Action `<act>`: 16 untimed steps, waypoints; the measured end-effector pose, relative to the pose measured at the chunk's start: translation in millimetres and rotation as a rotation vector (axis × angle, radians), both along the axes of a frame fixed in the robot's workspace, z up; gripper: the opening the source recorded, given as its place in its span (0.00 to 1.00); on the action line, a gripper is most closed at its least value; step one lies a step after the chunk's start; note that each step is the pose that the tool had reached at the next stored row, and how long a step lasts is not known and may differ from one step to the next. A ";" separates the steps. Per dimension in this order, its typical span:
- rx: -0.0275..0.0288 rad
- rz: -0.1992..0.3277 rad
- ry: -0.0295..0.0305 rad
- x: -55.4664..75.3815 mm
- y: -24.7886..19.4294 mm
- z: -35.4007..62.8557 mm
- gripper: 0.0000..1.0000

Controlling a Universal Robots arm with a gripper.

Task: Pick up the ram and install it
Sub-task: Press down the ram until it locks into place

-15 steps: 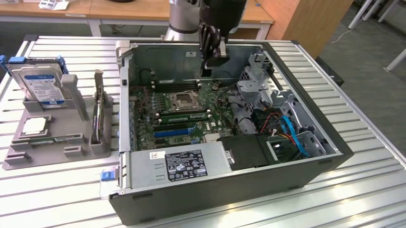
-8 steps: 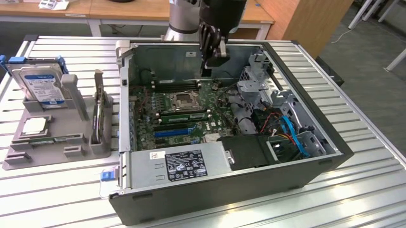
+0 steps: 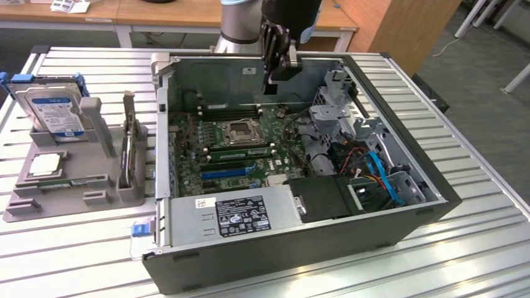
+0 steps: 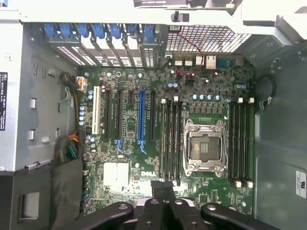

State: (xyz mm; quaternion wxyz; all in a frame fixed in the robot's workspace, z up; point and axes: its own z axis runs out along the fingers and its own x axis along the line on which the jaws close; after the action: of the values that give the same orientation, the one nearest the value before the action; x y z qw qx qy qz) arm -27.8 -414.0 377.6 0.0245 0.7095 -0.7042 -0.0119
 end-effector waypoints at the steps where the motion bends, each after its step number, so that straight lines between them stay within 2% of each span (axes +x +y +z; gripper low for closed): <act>1: 0.0000 0.000 0.0000 0.0 0.0 0.0 0.11; 16: 0.0000 0.000 0.0000 0.0 0.0 0.0 0.11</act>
State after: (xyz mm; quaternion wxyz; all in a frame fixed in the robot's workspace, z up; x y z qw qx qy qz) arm -27.8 -414.0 377.6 0.0245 0.7093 -0.7043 -0.0119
